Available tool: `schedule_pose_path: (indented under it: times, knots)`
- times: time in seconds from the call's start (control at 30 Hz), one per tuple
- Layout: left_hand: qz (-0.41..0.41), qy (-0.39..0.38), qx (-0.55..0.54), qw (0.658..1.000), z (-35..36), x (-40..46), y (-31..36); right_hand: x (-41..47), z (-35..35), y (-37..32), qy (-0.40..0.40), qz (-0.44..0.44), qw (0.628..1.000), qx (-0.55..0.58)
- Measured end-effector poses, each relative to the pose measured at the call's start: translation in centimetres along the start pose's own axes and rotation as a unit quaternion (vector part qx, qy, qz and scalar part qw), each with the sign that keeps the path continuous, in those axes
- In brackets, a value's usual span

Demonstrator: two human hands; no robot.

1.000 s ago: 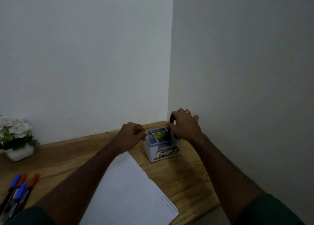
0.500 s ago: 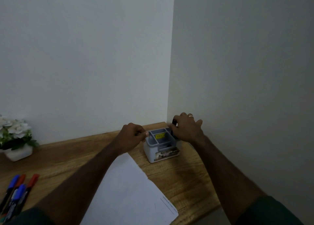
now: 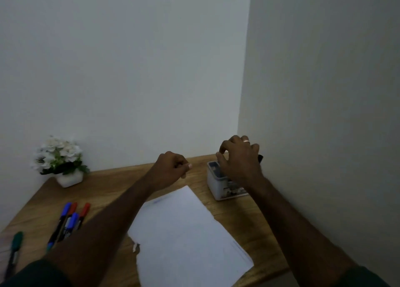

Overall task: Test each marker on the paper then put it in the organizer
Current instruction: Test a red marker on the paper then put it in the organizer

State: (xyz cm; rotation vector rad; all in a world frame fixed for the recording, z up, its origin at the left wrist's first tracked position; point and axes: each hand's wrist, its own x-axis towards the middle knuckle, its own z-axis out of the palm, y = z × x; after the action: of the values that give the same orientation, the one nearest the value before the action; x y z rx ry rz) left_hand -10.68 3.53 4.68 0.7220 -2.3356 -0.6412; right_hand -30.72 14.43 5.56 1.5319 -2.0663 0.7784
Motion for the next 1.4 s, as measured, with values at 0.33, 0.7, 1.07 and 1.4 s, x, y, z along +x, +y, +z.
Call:
schedule_pose_path:
  times: [0.33, 0.7, 1.07, 1.4]
  knots:
    - [-0.076, 0.072, 0.048, 0.993, -9.1, -10.5, -7.7, -4.4, 7.1, -16.6, -0.115, -0.154, 0.964, 0.183]
    - [-0.209, 0.120, 0.100, 0.965, -15.2, -20.0, -14.8, -7.4, 11.8, -30.2, -0.276, -0.120, 0.916, 0.267]
    - [-0.201, 0.119, 0.096, 0.968, -15.2, -20.3, -16.2, -6.5, 13.0, -32.7, -0.282, -0.073, 0.936, 0.198]
    - [-0.120, 0.186, 0.029, 0.975, -12.7, -16.6, -15.7, -4.6, 11.4, -29.8, -0.260, -0.087, 0.935, 0.226]
